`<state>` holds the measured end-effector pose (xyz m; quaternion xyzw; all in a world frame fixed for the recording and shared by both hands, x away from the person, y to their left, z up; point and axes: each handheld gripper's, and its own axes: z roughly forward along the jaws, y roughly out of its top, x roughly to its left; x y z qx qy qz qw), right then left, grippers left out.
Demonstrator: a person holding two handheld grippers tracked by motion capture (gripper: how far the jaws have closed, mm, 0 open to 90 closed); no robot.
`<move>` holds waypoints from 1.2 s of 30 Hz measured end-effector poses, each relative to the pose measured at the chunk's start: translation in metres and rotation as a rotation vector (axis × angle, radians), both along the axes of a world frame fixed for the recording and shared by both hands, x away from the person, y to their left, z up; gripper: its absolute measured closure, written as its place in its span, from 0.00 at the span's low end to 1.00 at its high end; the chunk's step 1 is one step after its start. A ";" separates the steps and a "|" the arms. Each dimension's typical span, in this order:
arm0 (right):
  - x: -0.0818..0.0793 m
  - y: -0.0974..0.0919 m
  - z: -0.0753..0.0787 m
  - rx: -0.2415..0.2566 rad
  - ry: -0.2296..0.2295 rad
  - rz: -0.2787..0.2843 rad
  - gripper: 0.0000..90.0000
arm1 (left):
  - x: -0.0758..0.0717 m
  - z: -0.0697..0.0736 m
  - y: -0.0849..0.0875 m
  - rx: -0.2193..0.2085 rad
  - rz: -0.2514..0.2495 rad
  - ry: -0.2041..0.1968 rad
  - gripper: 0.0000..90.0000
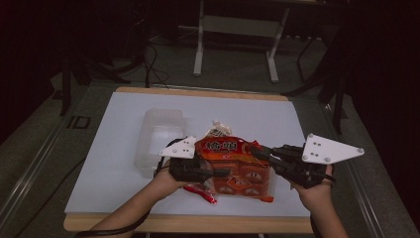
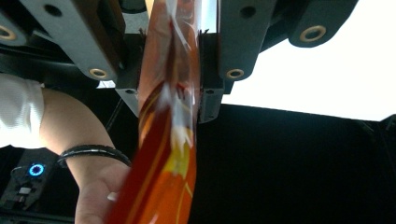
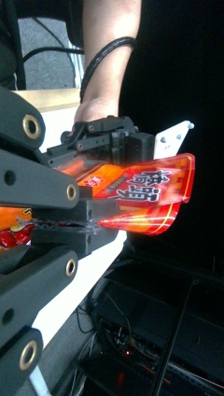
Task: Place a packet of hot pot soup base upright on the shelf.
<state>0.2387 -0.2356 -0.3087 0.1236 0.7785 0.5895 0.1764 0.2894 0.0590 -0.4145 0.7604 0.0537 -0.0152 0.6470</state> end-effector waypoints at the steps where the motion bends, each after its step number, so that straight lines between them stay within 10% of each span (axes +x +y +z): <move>1: 0.000 0.000 0.000 -0.005 -0.004 -0.002 0.98 | -0.001 0.000 0.000 0.001 0.002 -0.002 0.79; 13: 0.002 -0.002 0.000 0.058 -0.013 -0.012 0.93 | -0.007 0.018 0.009 0.006 0.053 -0.037 0.79; 25: 0.002 -0.015 0.005 0.149 -0.040 -0.140 0.37 | -0.007 0.033 0.023 -0.022 0.139 -0.056 0.79; 36: 0.005 -0.023 -0.007 0.163 -0.018 -0.156 0.12 | 0.001 0.060 0.051 -0.100 0.288 -0.112 0.79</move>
